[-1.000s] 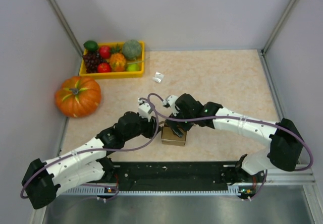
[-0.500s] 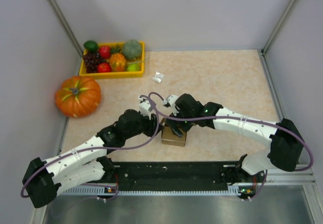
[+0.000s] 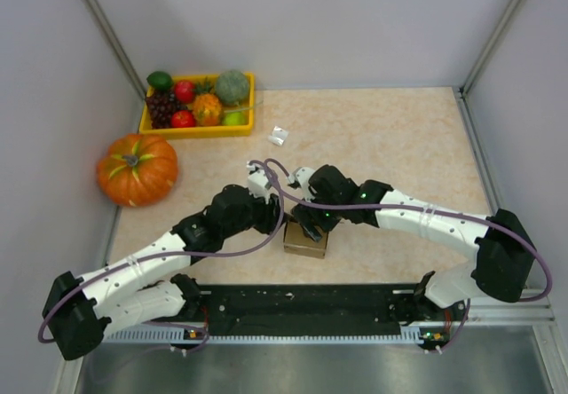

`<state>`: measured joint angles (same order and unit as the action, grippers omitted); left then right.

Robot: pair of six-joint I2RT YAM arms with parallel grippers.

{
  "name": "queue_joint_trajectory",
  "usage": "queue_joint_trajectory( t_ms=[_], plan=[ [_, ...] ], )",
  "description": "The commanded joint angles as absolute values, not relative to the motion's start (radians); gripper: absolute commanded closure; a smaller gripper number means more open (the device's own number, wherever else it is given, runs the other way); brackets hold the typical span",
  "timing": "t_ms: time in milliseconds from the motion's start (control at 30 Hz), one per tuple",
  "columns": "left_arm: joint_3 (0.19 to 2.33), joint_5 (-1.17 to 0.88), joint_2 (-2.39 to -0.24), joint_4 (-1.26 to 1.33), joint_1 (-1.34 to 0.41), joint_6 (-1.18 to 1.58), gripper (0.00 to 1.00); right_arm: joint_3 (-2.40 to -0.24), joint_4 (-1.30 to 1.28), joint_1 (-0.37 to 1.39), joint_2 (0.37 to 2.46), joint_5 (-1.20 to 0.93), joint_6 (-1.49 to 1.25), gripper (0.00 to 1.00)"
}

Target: Fold the paper box

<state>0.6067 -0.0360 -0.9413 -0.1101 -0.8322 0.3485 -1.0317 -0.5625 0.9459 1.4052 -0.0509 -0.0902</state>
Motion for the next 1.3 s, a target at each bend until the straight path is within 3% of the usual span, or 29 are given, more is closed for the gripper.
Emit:
queue_joint_trajectory(
  t_ms=[0, 233, 367, 500, 633, 1133, 1267],
  plan=[
    [0.660, -0.052, -0.959, -0.156, -0.835, 0.290, 0.57, -1.037, -0.537, 0.937, 1.370, -0.058, -0.094, 0.28],
    [0.672, -0.034, -0.977, -0.184, -0.834, 0.256, 0.59, -1.039, -0.532, 0.937, 1.377, -0.060, -0.092, 0.28],
    [0.687, -0.011, -0.970, -0.210, -0.836, 0.250, 0.37, -1.040, -0.531, 0.939, 1.385, -0.054, -0.094, 0.28],
    [0.631, -0.017, -0.893, -0.164, -0.834, 0.249, 0.34, -1.037, -0.532, 0.939, 1.382, -0.057, -0.091, 0.28],
    [0.584, -0.008, -0.844, -0.110, -0.833, 0.206, 0.40, -1.039, -0.531, 0.939, 1.381, -0.071, -0.087, 0.29],
    [0.575, 0.006, -0.997, -0.035, -0.834, 0.058, 0.47, -1.039, -0.529, 0.939, 1.376, -0.094, -0.078, 0.32],
    [0.604, 0.005, -1.032, -0.031, -0.833, 0.060, 0.59, -1.043, -0.529, 0.937, 1.379, -0.092, -0.075, 0.32]
  ],
)
